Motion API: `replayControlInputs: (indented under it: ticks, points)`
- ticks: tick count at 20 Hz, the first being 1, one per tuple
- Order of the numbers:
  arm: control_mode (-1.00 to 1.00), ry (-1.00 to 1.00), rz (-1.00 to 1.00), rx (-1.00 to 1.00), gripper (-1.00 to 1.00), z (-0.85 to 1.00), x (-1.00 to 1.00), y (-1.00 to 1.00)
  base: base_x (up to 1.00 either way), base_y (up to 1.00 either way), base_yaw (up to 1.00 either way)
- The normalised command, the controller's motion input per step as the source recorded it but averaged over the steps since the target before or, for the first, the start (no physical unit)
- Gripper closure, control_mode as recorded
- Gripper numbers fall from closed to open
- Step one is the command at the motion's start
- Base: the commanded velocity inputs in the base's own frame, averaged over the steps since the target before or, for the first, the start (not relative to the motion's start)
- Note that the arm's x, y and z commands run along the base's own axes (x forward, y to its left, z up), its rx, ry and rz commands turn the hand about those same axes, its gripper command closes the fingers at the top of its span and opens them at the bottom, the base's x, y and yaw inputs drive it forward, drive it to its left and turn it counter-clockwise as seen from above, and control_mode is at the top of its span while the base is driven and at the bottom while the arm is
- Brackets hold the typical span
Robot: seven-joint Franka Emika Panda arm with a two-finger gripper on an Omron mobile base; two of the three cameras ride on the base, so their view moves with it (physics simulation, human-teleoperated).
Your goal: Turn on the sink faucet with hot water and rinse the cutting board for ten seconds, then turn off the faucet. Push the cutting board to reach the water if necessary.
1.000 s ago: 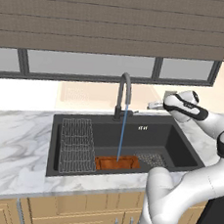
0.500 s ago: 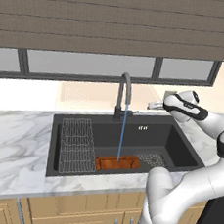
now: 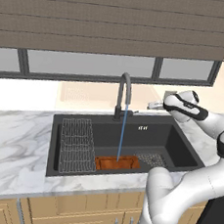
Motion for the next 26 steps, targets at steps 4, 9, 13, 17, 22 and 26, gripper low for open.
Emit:
replayControlInputs:
  ticks: [4, 9, 13, 17, 22, 26]
  points:
    - [-1.0, 0.0, 0.0, 0.0, -1.0, 0.0, 0.0, 0.0, 0.0, 0.0, 0.0]
    - [-1.0, 0.0, 0.0, 0.0, -1.0, 0.0, 0.0, 0.0, 0.0, 0.0, 0.0]
    - [-1.0, 0.0, 0.0, 0.0, -1.0, -0.03, 0.0, 0.0, 0.0, 0.0, 0.0]
    - [-1.0, 0.0, 0.0, -0.03, -1.0, -0.09, 0.0, 0.0, 0.0, 0.0, 0.0]
    - [-1.0, 0.0, 0.0, -0.05, -1.0, -0.09, 0.04, 0.0, 0.0, 0.0, 0.0]
    - [-1.0, 0.0, 0.0, -0.04, -1.0, -0.06, 0.15, 0.0, 0.0, 0.0, 0.0]
